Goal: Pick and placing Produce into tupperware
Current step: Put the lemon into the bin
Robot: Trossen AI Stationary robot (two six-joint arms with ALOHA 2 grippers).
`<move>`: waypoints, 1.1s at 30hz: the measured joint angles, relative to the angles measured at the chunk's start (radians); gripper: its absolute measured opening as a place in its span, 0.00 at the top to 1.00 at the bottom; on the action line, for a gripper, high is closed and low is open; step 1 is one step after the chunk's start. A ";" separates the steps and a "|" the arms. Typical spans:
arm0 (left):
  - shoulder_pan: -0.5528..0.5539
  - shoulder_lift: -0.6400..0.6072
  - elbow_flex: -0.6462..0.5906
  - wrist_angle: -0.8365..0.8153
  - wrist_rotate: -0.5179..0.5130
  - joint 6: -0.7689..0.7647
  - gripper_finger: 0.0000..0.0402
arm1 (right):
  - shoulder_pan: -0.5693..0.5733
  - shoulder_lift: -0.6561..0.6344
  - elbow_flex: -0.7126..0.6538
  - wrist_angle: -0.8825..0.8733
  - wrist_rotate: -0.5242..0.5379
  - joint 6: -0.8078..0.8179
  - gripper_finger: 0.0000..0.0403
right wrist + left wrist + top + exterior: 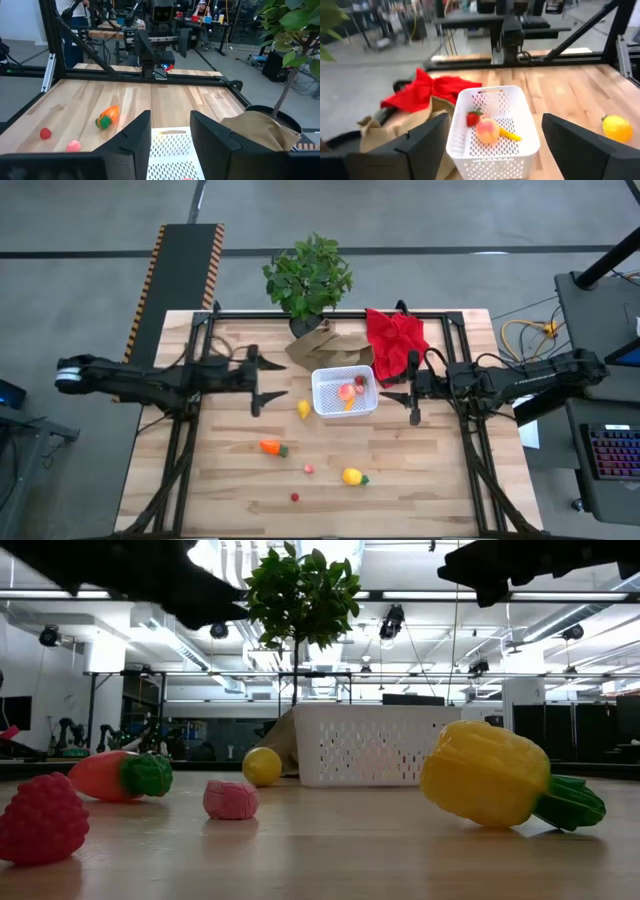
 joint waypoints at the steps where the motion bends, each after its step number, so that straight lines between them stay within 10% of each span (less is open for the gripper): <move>1: 0.000 0.032 0.032 -0.022 -0.001 -0.017 0.25 | 0.000 0.000 0.000 0.000 0.000 -0.002 0.68; 33: -0.013 0.574 0.201 -0.189 0.172 -0.017 0.26 | 0.000 0.001 0.000 -0.024 0.000 -0.047 0.71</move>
